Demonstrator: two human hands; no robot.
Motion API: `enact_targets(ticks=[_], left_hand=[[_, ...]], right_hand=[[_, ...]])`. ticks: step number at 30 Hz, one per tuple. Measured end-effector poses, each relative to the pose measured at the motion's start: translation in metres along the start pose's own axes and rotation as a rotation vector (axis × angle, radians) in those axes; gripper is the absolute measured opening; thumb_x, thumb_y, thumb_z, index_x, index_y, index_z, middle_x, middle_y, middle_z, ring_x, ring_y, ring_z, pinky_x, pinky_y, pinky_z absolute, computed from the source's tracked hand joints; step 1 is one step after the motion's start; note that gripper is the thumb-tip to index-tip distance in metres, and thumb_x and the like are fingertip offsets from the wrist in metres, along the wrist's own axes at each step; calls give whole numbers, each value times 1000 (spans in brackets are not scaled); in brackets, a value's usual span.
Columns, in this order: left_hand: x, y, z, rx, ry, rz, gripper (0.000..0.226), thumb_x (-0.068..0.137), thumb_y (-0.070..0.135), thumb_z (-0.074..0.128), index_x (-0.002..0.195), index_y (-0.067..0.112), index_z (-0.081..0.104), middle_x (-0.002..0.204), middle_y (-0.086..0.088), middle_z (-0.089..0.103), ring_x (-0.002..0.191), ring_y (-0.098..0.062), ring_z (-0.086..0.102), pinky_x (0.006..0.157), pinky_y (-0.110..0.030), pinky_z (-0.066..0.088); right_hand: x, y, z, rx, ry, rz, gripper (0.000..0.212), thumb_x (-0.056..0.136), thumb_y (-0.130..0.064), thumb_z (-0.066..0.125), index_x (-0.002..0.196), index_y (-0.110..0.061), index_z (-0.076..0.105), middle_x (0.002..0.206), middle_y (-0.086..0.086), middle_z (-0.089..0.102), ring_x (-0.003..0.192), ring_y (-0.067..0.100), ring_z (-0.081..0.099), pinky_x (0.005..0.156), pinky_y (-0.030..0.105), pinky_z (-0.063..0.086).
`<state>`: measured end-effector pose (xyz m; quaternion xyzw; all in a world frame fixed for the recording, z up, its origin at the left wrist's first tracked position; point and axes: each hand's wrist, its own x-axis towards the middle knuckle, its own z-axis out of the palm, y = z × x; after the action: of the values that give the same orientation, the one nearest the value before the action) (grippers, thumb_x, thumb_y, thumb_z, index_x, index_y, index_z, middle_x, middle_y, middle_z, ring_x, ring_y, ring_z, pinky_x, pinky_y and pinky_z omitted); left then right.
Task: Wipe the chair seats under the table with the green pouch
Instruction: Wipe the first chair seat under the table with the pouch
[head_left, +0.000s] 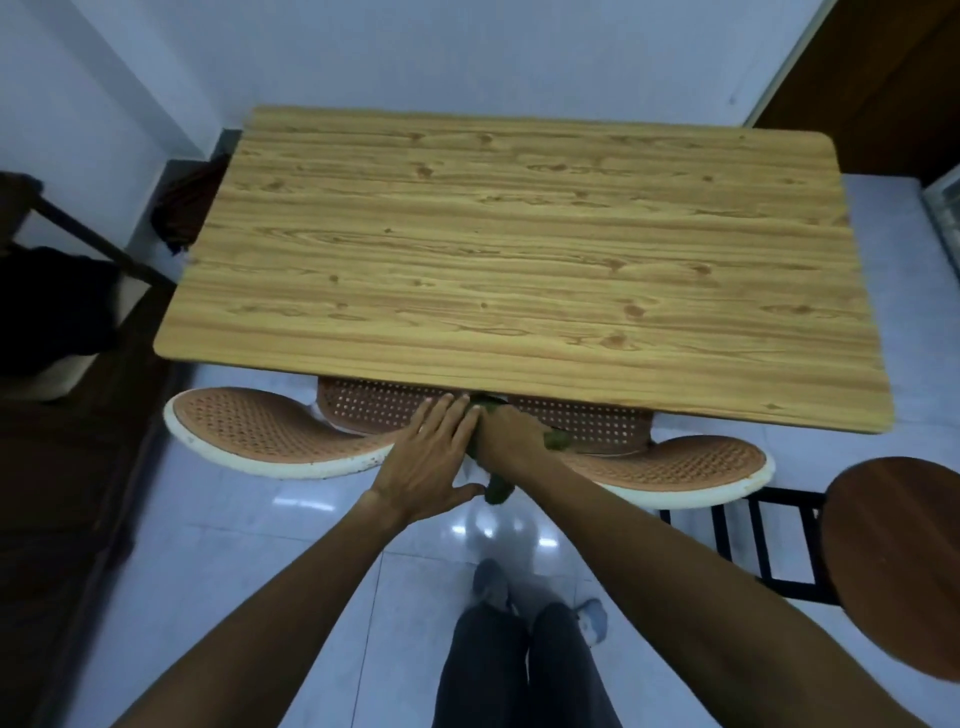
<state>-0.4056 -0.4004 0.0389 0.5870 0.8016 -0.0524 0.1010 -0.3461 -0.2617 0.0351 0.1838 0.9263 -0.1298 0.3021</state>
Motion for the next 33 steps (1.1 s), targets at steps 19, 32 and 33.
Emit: enact_targets(ticks=[19, 32, 33], left_hand=[[26, 77, -1, -145, 0, 208, 95, 86, 77, 44, 148, 4, 39, 150, -15, 46, 141, -34, 41, 119, -52, 31], [38, 108, 11, -226, 50, 40, 84, 96, 69, 32, 151, 6, 32, 154, -13, 37, 146, -34, 30, 125, -46, 14], [39, 110, 10, -227, 54, 13, 83, 96, 69, 32, 150, 5, 33, 152, -14, 40, 144, -34, 32, 124, -46, 15]], right_hand=[[-162, 182, 81, -120, 439, -24, 78, 93, -70, 30, 155, -23, 21, 162, 15, 24, 151, 38, 15, 118, 65, 8], [-141, 194, 112, 148, 656, 217, 53, 99, -59, 30, 145, -34, 40, 162, 6, 28, 151, 32, 18, 118, 65, 4], [-145, 214, 112, 178, 644, 230, 52, 99, -60, 28, 145, -36, 39, 162, 4, 27, 152, 31, 16, 118, 66, 4]])
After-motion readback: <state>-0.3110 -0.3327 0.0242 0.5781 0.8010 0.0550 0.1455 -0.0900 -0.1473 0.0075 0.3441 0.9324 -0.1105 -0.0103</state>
